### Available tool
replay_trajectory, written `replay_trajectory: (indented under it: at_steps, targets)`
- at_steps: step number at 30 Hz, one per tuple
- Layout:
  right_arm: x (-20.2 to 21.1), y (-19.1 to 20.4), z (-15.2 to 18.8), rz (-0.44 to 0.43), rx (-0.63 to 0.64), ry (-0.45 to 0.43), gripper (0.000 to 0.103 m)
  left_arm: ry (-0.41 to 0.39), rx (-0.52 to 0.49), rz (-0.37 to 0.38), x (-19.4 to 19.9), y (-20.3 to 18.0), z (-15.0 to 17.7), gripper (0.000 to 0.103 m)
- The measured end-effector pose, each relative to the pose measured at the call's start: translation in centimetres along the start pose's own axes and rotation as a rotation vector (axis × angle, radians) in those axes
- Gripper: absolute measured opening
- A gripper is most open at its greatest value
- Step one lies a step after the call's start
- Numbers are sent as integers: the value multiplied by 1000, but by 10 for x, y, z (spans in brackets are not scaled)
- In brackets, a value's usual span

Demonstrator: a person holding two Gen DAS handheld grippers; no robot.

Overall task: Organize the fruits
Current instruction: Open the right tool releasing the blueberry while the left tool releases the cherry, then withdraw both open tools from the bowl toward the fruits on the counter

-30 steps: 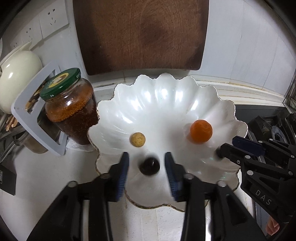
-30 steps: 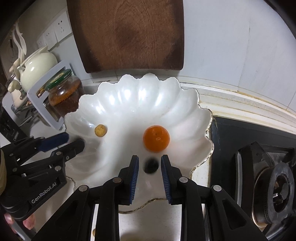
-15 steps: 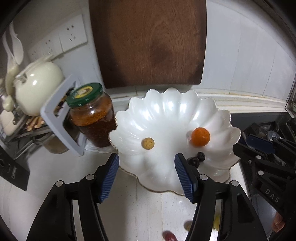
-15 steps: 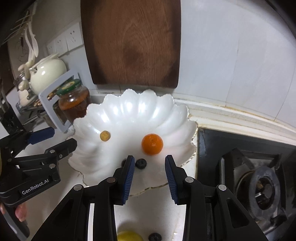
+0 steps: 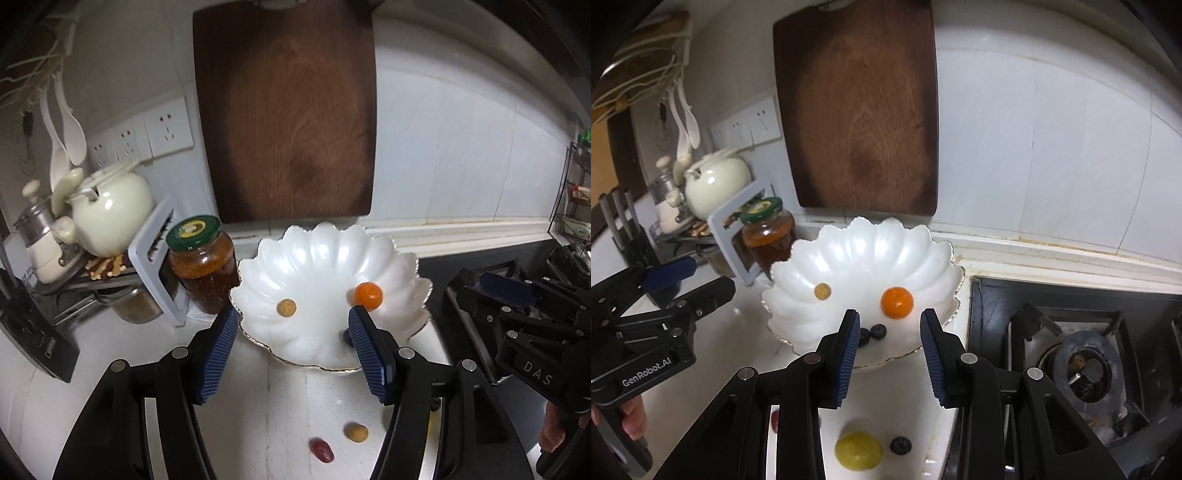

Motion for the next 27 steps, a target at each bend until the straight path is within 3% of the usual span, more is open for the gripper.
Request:
replay_trajectory:
  at_steps: [14, 27]
  targets:
    - [56, 2, 18, -32, 24, -76, 36, -53, 15, 3, 58, -15, 19, 62]
    - [77, -1, 48, -74, 58, -71, 36, -50, 41, -35, 83, -27, 55, 62]
Point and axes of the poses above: each gripper's, at about its wrist camera, not at the fingertips, and x roughly against the way its jaws point, y to its left, z to its underside, the point moved 1 cm from there along -x, roughly the way its jaws point, and after that the axes turned 7 degrees about x, right-handed, at the moved point
